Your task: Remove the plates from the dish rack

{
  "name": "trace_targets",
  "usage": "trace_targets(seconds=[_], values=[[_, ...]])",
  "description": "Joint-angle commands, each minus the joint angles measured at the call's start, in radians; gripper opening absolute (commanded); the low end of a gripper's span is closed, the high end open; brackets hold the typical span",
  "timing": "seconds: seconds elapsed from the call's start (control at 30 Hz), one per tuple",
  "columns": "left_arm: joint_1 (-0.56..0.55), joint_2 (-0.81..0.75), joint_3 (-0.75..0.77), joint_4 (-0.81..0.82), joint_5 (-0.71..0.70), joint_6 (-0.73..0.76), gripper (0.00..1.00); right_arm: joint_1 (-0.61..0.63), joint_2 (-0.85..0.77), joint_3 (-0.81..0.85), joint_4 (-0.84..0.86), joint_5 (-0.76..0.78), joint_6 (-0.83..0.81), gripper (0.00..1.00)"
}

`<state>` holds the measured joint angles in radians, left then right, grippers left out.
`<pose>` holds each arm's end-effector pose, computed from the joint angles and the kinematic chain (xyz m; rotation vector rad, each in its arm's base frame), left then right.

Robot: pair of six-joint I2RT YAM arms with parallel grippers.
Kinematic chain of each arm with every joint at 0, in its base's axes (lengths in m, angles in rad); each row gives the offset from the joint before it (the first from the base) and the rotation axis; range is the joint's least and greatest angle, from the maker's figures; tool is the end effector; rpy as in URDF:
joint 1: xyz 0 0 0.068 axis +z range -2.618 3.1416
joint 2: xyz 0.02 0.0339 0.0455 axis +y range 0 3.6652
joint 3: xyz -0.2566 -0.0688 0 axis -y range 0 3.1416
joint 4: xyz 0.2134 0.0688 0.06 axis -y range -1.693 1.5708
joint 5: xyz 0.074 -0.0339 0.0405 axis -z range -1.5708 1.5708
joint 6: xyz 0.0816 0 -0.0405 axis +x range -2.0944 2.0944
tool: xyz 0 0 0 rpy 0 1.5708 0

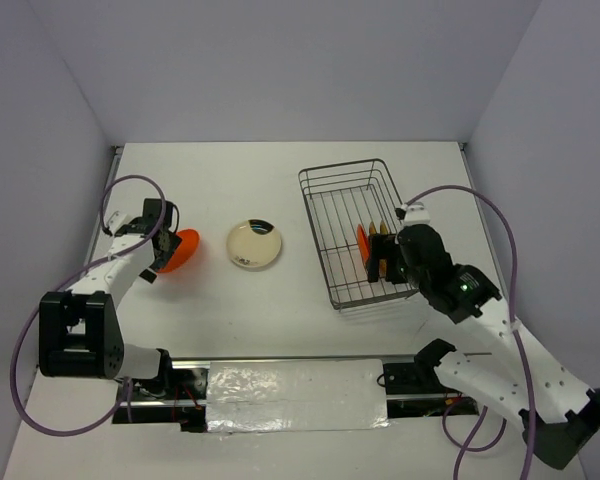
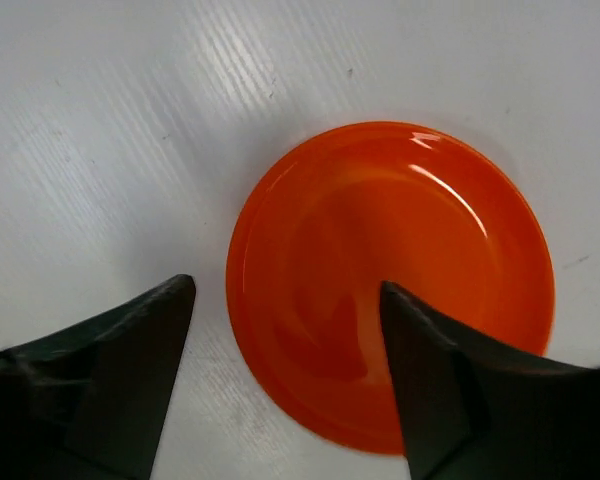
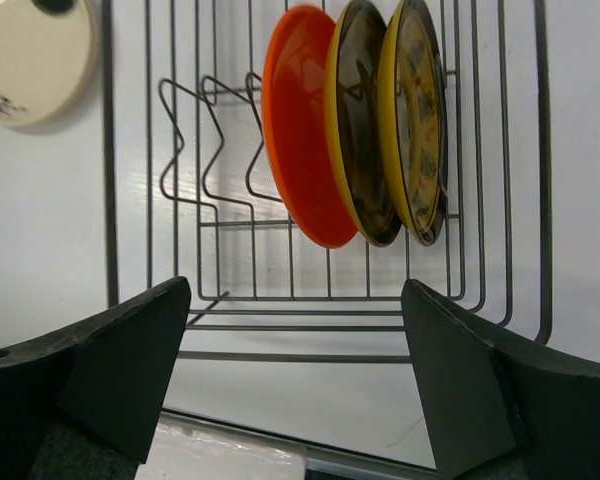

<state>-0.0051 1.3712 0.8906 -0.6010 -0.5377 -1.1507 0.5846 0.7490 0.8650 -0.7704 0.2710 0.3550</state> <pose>0.2540 0.0405 0.1924 -1.4628 1.9588 0.2303 0.1440 0.0691 0.2796 -0.1051 2.2040 0.2239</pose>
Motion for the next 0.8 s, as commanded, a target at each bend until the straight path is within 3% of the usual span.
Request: trace_targets(seconds=[0.0,0.07,0.1,0.27,0.5,0.67,0.77], values=[[0.002,-0.030,-0.053,0.076,0.025,-0.021,0.90,-0.003,0.073,0.026,0.013,-0.015,-0.033,0.92],[0.002,-0.040,-0.045,0.055,0.019,-0.035,0.97,-0.003,0.113,0.034,0.031,-0.013,-0.040,0.87],[0.002,-0.043,-0.035,0.006,0.013,-0.043,1.00,-0.003,0.128,0.037,0.039,-0.019,-0.048,0.80],[0.002,-0.168,0.005,-0.075,0.027,0.020,1.00,-0.002,0.266,0.094,0.062,-0.018,-0.065,0.63],[-0.025,-0.409,0.033,-0.063,0.132,0.224,1.00,0.015,0.397,0.149,0.108,0.048,-0.073,0.57],[-0.045,-0.477,0.028,-0.023,0.365,0.390,0.99,0.014,0.492,0.210,0.131,0.105,-0.108,0.54],[-0.061,-0.514,0.036,-0.057,0.390,0.437,1.00,0.012,0.549,0.235,0.141,0.093,-0.119,0.49]])
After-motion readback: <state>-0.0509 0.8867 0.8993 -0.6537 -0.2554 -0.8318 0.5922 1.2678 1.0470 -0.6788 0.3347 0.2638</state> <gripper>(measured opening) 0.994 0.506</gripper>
